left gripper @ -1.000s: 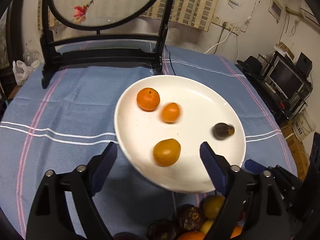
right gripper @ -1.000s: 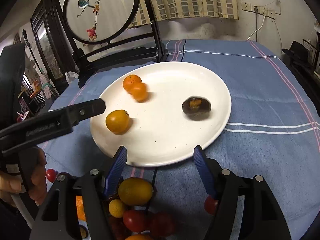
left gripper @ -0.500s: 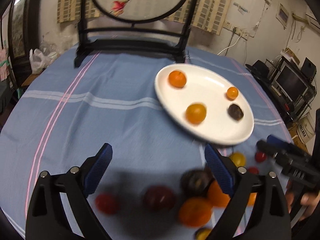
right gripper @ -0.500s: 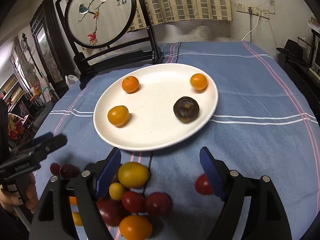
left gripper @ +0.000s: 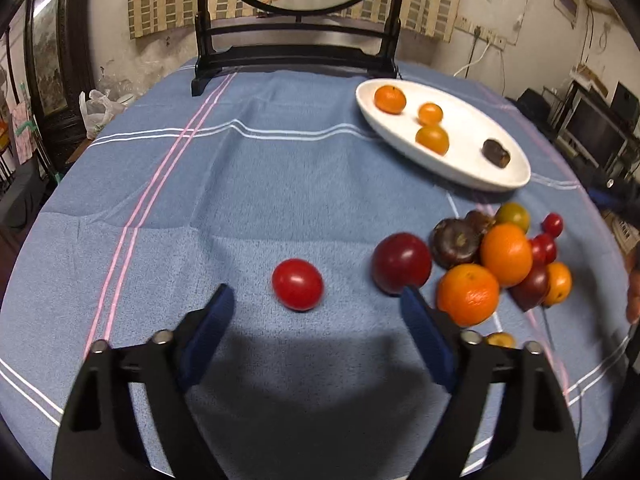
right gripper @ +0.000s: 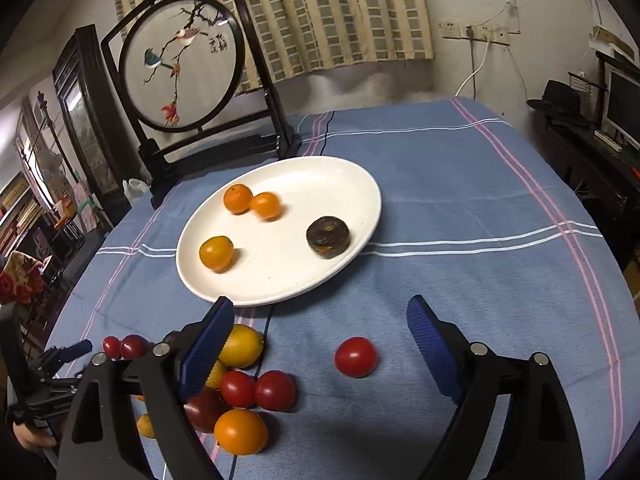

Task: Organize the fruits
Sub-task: 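Move both open tools back toward the fruit cluster, then grasp a red cherry tomato with the left tool while the right grasps another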

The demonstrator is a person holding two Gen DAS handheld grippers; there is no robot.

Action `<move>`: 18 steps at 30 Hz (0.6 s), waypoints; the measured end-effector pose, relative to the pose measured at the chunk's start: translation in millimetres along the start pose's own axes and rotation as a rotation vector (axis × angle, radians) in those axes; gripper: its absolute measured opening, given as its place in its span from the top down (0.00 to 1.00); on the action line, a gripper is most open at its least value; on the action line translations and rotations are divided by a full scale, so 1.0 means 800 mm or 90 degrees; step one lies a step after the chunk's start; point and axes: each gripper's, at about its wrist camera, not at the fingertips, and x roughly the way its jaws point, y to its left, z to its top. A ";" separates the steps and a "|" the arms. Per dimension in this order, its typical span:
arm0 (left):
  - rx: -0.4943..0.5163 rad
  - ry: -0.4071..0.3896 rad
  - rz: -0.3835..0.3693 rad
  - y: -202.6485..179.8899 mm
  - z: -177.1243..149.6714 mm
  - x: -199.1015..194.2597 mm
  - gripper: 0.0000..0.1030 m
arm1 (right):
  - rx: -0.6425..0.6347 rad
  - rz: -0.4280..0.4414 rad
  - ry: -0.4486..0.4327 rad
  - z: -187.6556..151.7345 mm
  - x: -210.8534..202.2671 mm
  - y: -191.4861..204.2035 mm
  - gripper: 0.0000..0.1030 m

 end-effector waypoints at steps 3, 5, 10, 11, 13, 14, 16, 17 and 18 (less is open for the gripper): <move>-0.008 0.012 -0.015 0.005 0.003 0.012 0.41 | -0.003 -0.002 0.006 -0.002 0.001 0.000 0.14; -0.027 0.033 -0.032 0.012 0.007 0.023 0.55 | -0.004 -0.005 0.007 -0.001 0.002 -0.001 0.13; -0.068 0.026 -0.057 0.027 0.010 0.025 0.72 | -0.040 -0.051 0.049 -0.003 0.012 -0.005 0.12; -0.073 0.025 -0.064 0.027 0.009 0.024 0.72 | -0.047 -0.066 0.066 -0.005 0.017 -0.007 0.12; -0.070 0.020 -0.068 0.024 0.009 0.021 0.72 | -0.056 -0.093 0.099 -0.012 0.028 -0.011 0.12; -0.064 0.016 -0.064 0.021 0.010 0.019 0.72 | -0.064 -0.095 0.112 -0.016 0.034 -0.010 0.12; -0.051 0.006 -0.057 0.016 0.012 0.014 0.72 | -0.075 -0.098 0.122 -0.019 0.041 -0.007 0.12; -0.047 0.003 -0.056 0.014 0.013 0.012 0.72 | -0.078 -0.101 0.127 -0.021 0.046 -0.006 0.13; -0.046 0.002 -0.056 0.014 0.014 0.012 0.72 | -0.076 -0.103 0.128 -0.021 0.049 -0.007 0.17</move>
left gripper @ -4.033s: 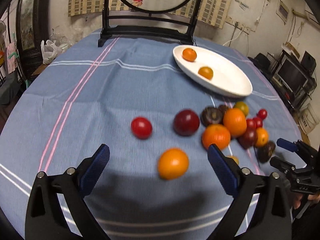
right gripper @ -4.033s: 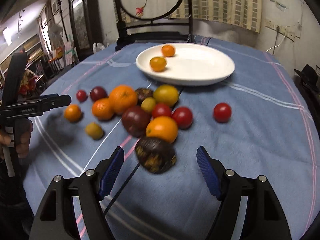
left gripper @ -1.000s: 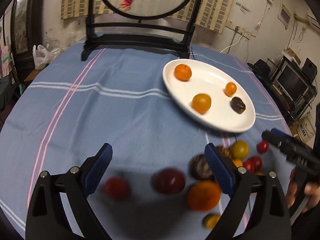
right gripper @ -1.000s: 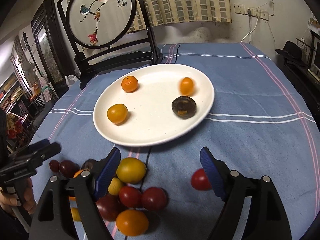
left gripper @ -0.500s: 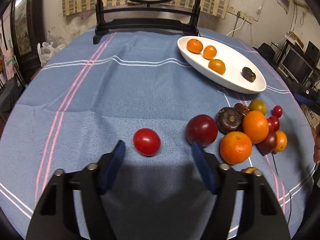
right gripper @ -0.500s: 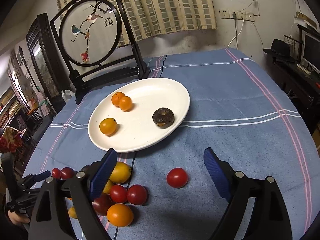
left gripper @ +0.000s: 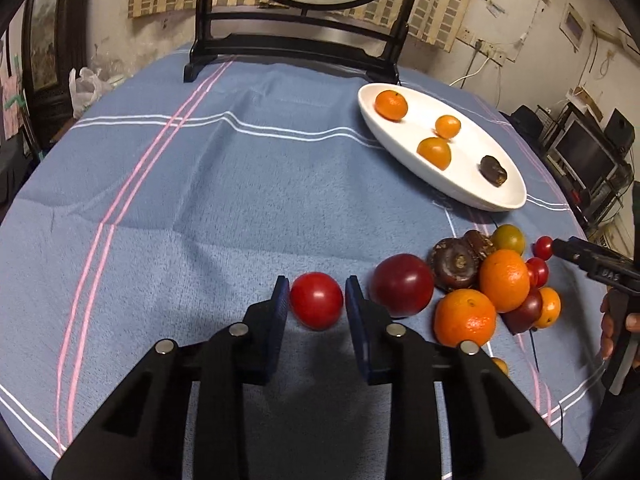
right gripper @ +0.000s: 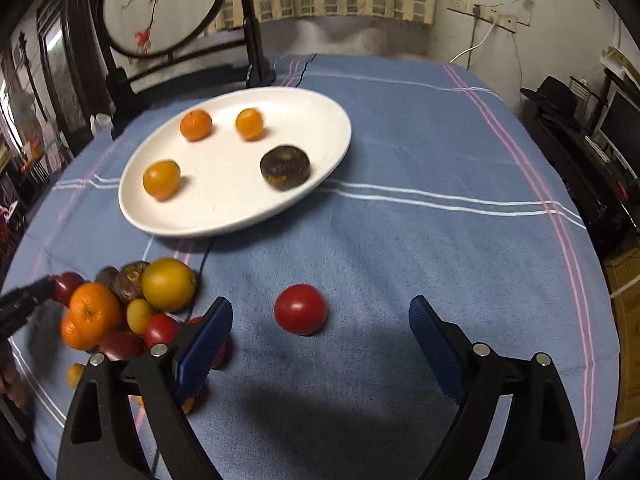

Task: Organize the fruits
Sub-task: 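Grasp a red cherry tomato with the left tool while the right grasps another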

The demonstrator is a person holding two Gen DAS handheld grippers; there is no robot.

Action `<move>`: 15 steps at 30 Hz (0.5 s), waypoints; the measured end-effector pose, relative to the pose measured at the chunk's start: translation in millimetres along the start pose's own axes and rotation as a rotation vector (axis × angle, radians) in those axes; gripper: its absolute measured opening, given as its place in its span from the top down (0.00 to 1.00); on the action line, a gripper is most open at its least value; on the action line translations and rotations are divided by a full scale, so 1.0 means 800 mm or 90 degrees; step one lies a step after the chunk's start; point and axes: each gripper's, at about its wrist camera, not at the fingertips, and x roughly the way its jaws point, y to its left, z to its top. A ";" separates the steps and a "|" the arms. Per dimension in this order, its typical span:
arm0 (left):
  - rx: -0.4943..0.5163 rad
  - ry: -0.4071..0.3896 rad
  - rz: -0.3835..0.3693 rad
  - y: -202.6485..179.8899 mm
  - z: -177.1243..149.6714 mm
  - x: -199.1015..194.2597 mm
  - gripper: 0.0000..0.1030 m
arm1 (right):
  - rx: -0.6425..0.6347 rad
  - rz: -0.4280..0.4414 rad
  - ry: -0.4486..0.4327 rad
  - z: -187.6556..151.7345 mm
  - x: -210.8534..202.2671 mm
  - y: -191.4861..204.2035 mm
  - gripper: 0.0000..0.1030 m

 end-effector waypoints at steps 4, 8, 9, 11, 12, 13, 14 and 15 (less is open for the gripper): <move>-0.001 0.001 0.000 0.000 0.002 0.002 0.72 | 0.019 0.015 -0.009 0.002 0.006 -0.004 0.33; -0.002 0.003 0.004 0.001 0.001 0.004 0.72 | -0.001 0.008 0.018 -0.001 0.023 0.007 0.37; -0.002 0.005 0.006 0.001 0.001 0.005 0.72 | -0.009 0.004 0.026 -0.002 0.029 0.010 0.37; 0.000 0.006 0.008 0.002 0.000 0.007 0.72 | -0.031 -0.014 0.019 -0.004 0.031 0.018 0.41; -0.002 0.008 0.009 0.003 0.001 0.009 0.72 | -0.038 -0.010 0.014 -0.004 0.030 0.021 0.56; -0.006 0.011 0.008 0.004 0.001 0.010 0.72 | -0.036 -0.011 0.014 -0.003 0.028 0.021 0.69; -0.009 0.014 0.004 0.006 0.001 0.012 0.72 | -0.033 -0.011 0.013 -0.003 0.027 0.021 0.70; -0.016 0.026 -0.006 0.009 0.001 0.016 0.72 | -0.027 -0.007 0.014 -0.004 0.027 0.018 0.70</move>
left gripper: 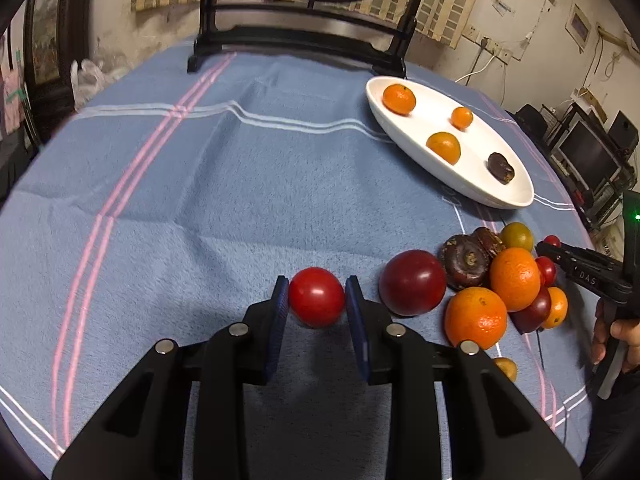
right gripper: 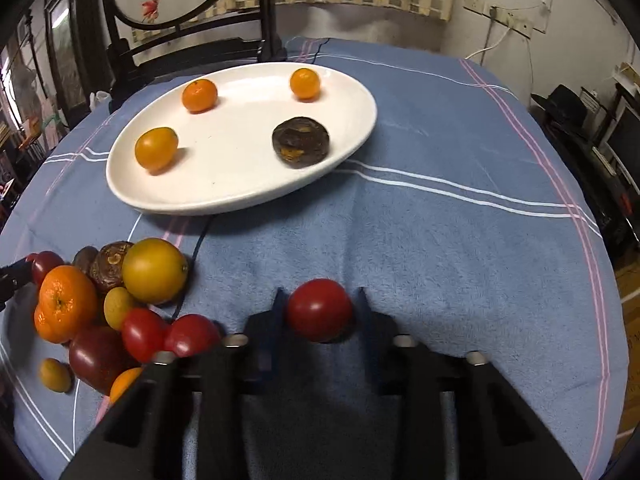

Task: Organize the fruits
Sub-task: 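Grasp a red cherry tomato with the left tool while the right grasps another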

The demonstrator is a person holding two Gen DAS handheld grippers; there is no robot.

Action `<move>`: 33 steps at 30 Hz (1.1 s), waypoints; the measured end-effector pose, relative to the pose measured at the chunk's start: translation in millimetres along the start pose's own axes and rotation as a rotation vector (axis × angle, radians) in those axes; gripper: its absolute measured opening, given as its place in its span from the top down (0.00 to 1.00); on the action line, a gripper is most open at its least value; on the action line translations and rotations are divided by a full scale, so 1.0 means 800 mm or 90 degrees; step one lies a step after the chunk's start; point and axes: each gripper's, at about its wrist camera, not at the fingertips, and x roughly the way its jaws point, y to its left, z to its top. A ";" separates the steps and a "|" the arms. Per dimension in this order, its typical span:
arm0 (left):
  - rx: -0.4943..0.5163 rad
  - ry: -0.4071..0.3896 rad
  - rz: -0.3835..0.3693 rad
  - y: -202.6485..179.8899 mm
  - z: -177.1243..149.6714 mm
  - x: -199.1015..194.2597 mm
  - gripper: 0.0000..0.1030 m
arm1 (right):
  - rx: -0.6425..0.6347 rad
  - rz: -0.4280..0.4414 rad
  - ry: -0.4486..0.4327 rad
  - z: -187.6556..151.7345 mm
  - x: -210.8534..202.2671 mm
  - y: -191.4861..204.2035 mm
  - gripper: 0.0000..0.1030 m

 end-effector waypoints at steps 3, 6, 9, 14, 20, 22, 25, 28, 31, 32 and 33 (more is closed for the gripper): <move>-0.006 0.001 0.000 0.001 0.000 0.002 0.72 | 0.003 0.000 -0.002 0.000 0.000 -0.002 0.70; 0.005 -0.001 0.012 -0.004 0.001 0.004 0.71 | -0.001 0.000 -0.012 0.000 -0.004 0.001 0.70; 0.018 -0.003 0.028 -0.009 0.001 0.006 0.73 | 0.005 0.020 -0.026 0.001 -0.010 0.001 0.70; 0.003 -0.022 0.019 -0.008 0.015 -0.015 0.74 | 0.030 0.066 -0.071 0.006 -0.030 -0.004 0.70; 0.026 -0.066 -0.014 -0.037 0.065 -0.041 0.74 | 0.058 0.111 -0.125 0.023 -0.059 -0.003 0.70; 0.038 -0.076 -0.033 -0.059 0.089 -0.038 0.74 | 0.045 0.122 -0.132 0.035 -0.066 0.007 0.70; 0.062 -0.088 -0.051 -0.096 0.120 -0.026 0.74 | 0.013 0.120 -0.131 0.054 -0.064 0.032 0.70; 0.084 -0.082 -0.049 -0.131 0.143 0.002 0.74 | 0.008 0.121 -0.128 0.065 -0.051 0.045 0.70; 0.090 -0.054 -0.043 -0.149 0.155 0.036 0.74 | 0.016 0.123 -0.113 0.071 -0.027 0.048 0.70; 0.091 -0.046 -0.042 -0.153 0.158 0.045 0.74 | 0.015 0.124 -0.108 0.071 -0.023 0.048 0.70; 0.095 -0.041 -0.038 -0.156 0.161 0.054 0.74 | 0.014 0.126 -0.101 0.072 -0.016 0.047 0.70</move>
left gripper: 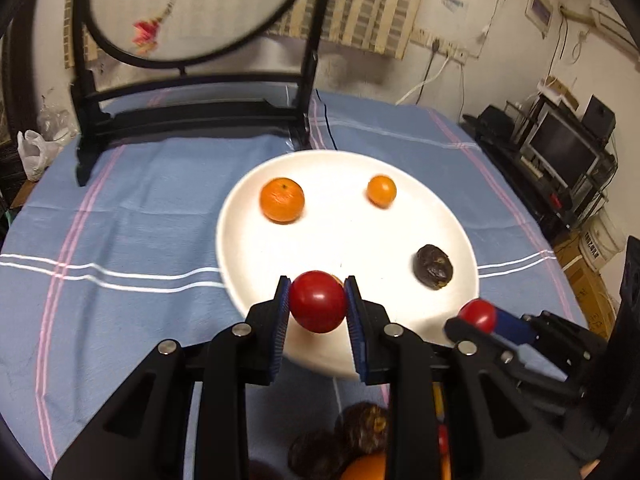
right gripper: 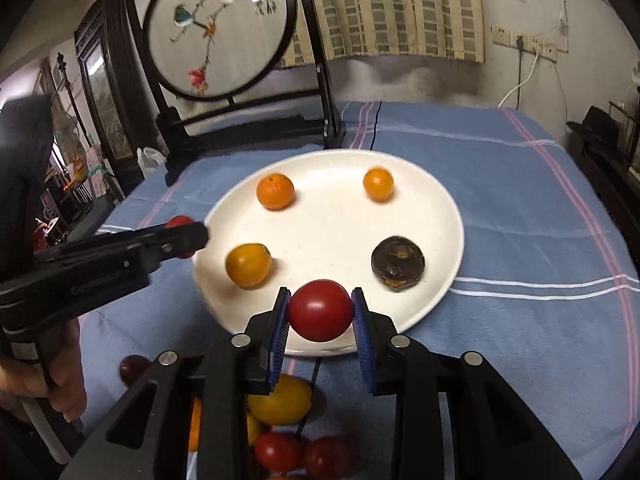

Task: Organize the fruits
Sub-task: 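Grasp a red cherry tomato with the left tool while the right grasps another, then lower both red tomatoes onto the white plate and open both tools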

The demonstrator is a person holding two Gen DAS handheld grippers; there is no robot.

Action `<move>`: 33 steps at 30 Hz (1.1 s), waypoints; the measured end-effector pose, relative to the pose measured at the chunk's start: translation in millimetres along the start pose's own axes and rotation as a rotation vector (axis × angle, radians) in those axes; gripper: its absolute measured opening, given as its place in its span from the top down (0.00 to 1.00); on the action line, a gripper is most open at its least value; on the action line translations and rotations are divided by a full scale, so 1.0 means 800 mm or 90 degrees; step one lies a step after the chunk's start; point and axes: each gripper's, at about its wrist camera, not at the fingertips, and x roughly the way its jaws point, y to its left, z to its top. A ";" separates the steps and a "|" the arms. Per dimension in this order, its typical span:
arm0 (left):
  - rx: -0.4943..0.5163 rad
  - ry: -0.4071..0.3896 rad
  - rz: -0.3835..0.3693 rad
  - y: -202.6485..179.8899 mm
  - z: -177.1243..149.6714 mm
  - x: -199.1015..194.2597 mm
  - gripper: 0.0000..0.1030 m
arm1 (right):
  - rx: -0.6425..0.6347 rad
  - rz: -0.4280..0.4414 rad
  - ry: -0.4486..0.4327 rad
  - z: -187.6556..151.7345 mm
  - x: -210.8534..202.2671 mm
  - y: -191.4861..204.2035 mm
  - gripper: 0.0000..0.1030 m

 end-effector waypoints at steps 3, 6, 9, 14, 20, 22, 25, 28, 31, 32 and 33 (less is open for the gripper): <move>0.002 0.006 0.010 0.001 0.005 0.021 0.72 | 0.021 0.004 0.002 0.000 0.011 -0.013 0.65; -0.039 -0.016 0.013 0.013 0.008 0.025 0.23 | 0.051 -0.012 -0.008 -0.002 0.014 -0.028 0.41; -0.042 -0.048 0.030 0.018 0.006 0.012 0.15 | 0.051 -0.017 -0.012 -0.004 0.010 -0.030 0.41; -0.027 -0.024 0.045 0.018 0.002 0.001 0.09 | 0.047 -0.017 -0.004 -0.011 0.007 -0.029 0.38; -0.020 -0.022 0.040 0.022 -0.019 -0.019 0.06 | 0.036 -0.024 -0.003 -0.013 -0.001 -0.027 0.32; -0.017 -0.019 0.054 0.029 -0.033 -0.025 0.06 | 0.035 -0.021 -0.002 -0.014 -0.005 -0.026 0.32; -0.029 -0.030 0.065 0.045 -0.055 -0.042 0.06 | 0.024 -0.019 -0.005 -0.018 -0.014 -0.022 0.32; -0.060 -0.029 0.043 0.068 -0.080 -0.052 0.05 | 0.007 -0.017 -0.018 -0.026 -0.028 -0.017 0.32; -0.093 -0.012 0.050 0.086 -0.094 -0.053 0.05 | -0.005 -0.016 -0.013 -0.044 -0.042 -0.016 0.32; -0.098 -0.015 0.051 0.088 -0.095 -0.055 0.05 | -0.011 -0.013 -0.009 -0.053 -0.047 -0.015 0.32; -0.101 -0.026 0.048 0.090 -0.098 -0.061 0.05 | -0.013 -0.011 -0.005 -0.062 -0.052 -0.014 0.32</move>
